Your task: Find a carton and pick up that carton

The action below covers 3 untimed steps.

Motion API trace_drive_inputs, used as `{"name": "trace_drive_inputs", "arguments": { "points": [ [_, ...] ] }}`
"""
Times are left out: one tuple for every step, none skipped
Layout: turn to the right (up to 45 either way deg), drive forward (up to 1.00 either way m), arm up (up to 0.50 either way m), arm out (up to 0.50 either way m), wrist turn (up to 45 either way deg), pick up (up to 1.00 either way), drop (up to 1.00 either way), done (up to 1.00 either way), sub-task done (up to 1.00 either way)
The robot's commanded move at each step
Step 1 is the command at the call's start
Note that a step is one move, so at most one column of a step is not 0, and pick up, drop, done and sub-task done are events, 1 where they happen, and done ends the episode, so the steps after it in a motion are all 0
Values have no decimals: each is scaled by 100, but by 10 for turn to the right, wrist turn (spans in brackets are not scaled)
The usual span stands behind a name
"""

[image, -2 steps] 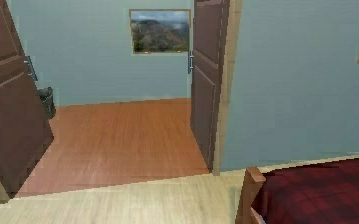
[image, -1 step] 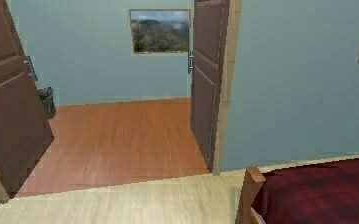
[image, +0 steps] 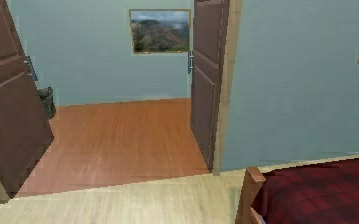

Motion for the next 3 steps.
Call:
{"name": "trace_drive_inputs", "arguments": {
  "points": [
    [0, 0, 0, 0, 0, 100, 0, 0, 0],
    [0, 0, 10, 0, 0, 0, 0, 0, 0],
    [0, 0, 0, 0, 0, 0, 0, 100, 0]
  ]
}}
